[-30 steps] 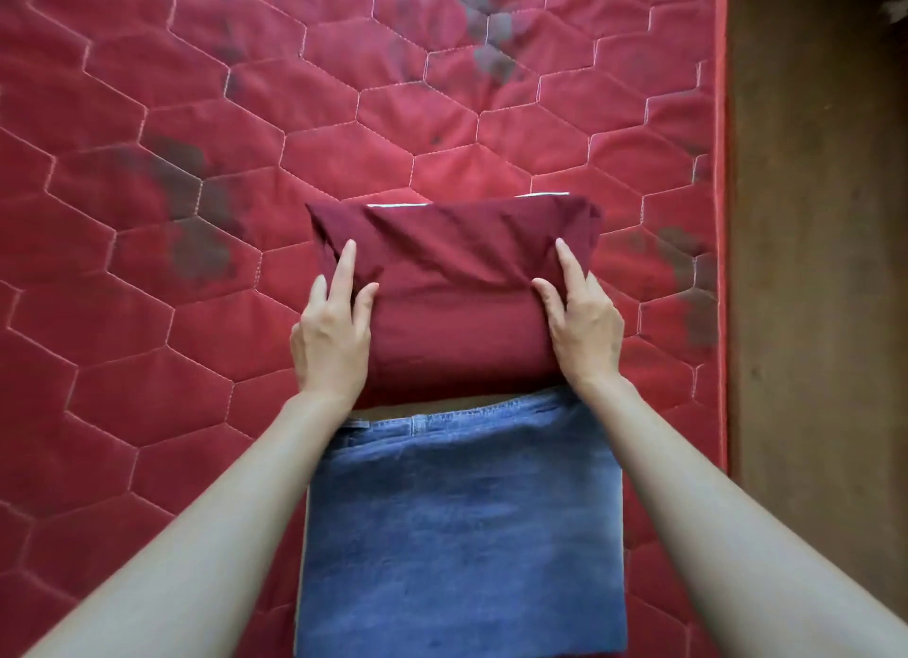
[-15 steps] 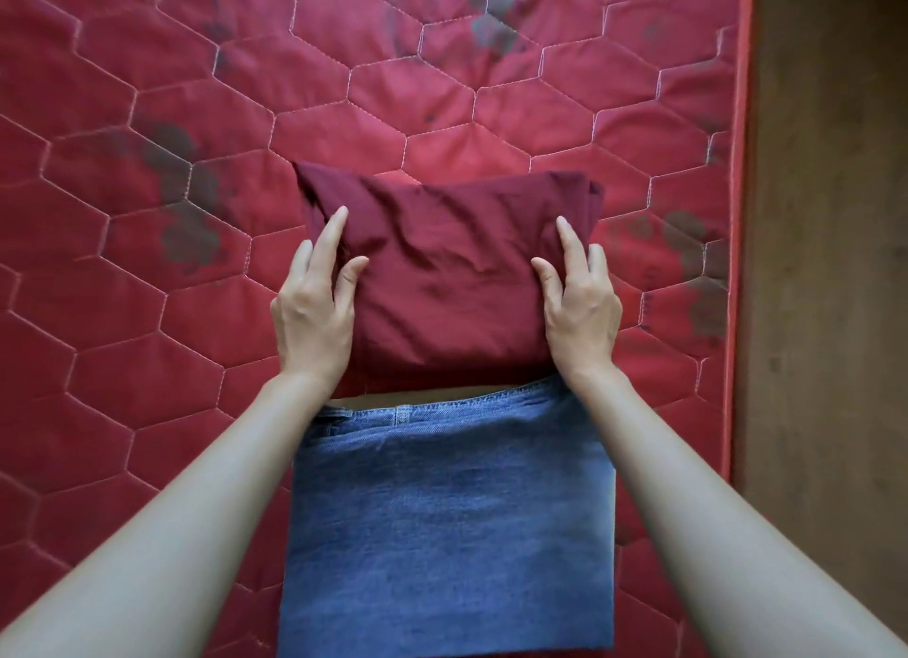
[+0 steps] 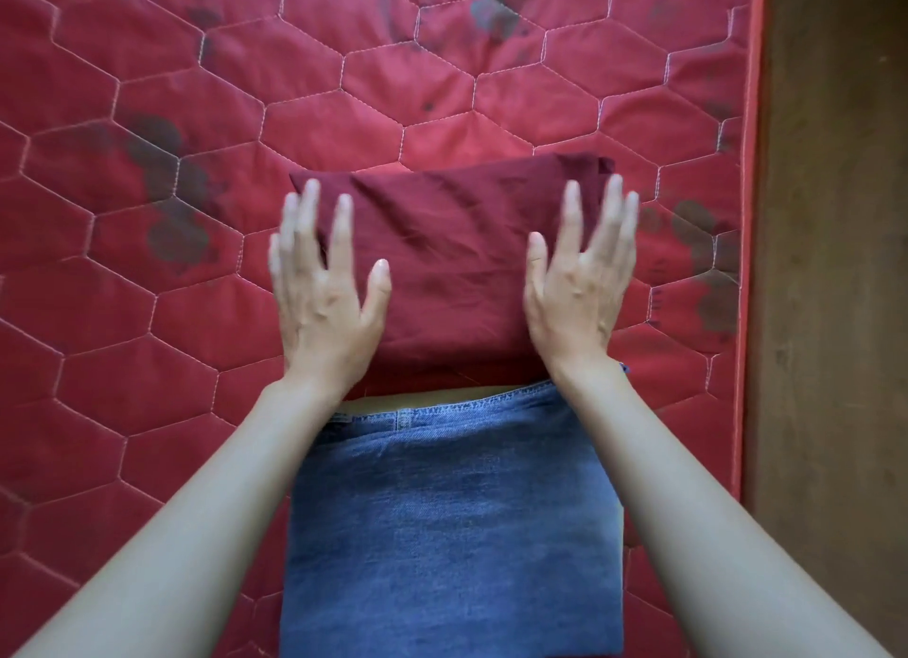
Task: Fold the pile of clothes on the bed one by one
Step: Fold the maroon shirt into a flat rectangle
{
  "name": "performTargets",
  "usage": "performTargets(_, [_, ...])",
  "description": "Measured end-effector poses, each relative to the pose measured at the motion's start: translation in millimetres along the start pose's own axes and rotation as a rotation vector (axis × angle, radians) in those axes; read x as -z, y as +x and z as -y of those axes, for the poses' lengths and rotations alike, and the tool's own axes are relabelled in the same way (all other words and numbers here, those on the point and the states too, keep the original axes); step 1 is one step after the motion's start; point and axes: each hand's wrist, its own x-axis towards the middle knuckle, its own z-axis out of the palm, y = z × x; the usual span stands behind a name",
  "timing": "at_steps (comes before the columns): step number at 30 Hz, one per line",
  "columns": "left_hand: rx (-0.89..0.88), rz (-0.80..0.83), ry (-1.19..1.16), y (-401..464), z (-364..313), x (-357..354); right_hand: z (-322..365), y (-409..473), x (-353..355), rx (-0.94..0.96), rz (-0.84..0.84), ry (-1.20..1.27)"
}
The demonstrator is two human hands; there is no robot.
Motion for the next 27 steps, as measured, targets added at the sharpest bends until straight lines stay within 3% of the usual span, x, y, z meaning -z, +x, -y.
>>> performTargets(2, [-0.151,0.018,0.008,6.5,-16.3,-6.1,24.5,4.2,-5.1,0.209,-0.009,0.050])
performTargets(5, [-0.229,0.060,0.087,21.8,-34.5,-24.3,50.1,13.6,-22.9,0.396,0.145,0.038])
performTargets(7, [-0.199,0.130,0.178,30.8,-34.0,-37.5,43.5,22.8,-35.7,0.375,0.269,-0.055])
performTargets(10, [-0.117,0.232,0.283,36.2,-12.8,-49.3,13.4,30.3,-44.9,0.285,0.287,-0.115])
performTargets(20, [-0.036,0.128,0.166,18.7,29.5,-60.0,-22.4,20.5,-58.7,0.231,0.193,-0.015])
performTargets(27, [0.023,0.197,0.265,20.6,17.8,-49.8,-12.7,24.8,-44.4,0.194,0.323,-0.085])
